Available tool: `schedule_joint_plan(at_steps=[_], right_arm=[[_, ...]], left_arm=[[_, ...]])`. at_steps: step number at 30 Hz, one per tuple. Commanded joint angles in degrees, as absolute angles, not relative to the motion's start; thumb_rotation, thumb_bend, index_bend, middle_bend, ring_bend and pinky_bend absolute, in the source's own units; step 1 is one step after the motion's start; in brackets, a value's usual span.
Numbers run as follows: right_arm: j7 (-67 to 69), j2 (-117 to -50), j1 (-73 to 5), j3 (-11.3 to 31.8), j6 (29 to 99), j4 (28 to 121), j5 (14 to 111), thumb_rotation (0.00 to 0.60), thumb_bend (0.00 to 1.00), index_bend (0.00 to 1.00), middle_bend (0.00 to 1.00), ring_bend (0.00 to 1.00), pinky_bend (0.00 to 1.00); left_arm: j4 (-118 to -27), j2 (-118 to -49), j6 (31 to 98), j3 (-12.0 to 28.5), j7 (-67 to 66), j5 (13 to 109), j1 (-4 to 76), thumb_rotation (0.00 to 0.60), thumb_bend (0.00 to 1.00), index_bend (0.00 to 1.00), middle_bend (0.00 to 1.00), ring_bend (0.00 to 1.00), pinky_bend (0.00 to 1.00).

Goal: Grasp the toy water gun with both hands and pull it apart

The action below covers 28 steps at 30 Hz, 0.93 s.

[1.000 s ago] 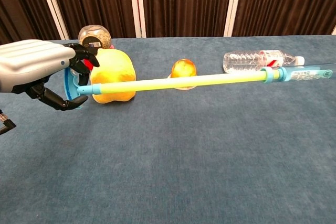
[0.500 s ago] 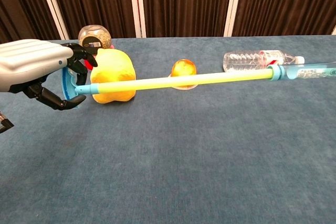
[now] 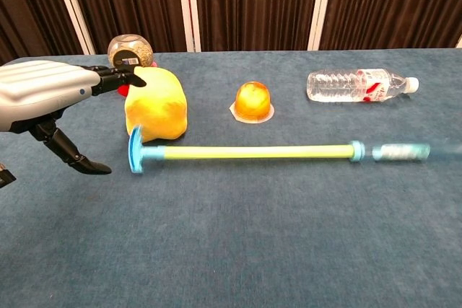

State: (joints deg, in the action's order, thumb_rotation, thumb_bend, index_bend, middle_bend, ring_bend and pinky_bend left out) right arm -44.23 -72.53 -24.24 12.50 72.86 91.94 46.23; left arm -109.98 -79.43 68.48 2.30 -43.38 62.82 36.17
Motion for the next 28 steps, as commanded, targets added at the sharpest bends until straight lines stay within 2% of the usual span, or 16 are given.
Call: schedule_joint_plan(at_steps=[1, 6, 9, 15, 22, 28], right_arm=[[-44.6, -72.0, -24.3, 12.2, 73.1, 92.6, 46.1, 0.6, 0.21, 0.0, 0.0, 0.0, 0.0], [-44.0, -70.4, -23.9, 11.7, 73.4, 95.9, 46.4, 0.6, 0.21, 0.0, 0.0, 0.0, 0.0], [-40.4, -67.9, -22.4, 10.3, 73.0, 100.1, 49.8, 0.6, 0.21, 0.0, 0.0, 0.0, 0.0], [-29.4, -63.1, -16.6, 3.2, 75.4, 104.0, 66.3, 0.6, 0.17, 0.01, 0.0, 0.0, 0.0], [-19.5, -61.8, -10.1, -5.0, 80.8, 100.5, 82.1, 0.6, 0.11, 0.0, 0.0, 0.0, 0.0], [-10.8, -64.0, -7.3, -8.0, 86.7, 91.2, 92.8, 0.6, 0.1, 0.0, 0.0, 0.0, 0.0]], left_arm=[[-110.8, -78.8, 68.2, 2.3, -42.9, 62.6, 36.1, 0.6, 0.01, 0.0, 0.0, 0.01, 0.08], [-112.0, -77.3, 68.8, 1.3, -42.6, 63.5, 35.3, 0.6, 0.01, 0.0, 0.0, 0.01, 0.08], [-113.4, -75.6, 71.1, 0.2, -40.8, 65.7, 33.4, 0.6, 0.01, 0.0, 0.0, 0.01, 0.08], [-111.7, -71.6, 79.3, -5.6, -32.3, 75.8, 25.6, 0.6, 0.01, 0.0, 0.0, 0.0, 0.06], [-102.4, -69.0, 87.9, -12.5, -20.2, 87.1, 17.1, 0.6, 0.01, 0.0, 0.0, 0.0, 0.01], [-96.4, -68.1, 91.8, -13.8, -12.4, 91.0, 13.5, 0.6, 0.01, 0.0, 0.0, 0.0, 0.01]])
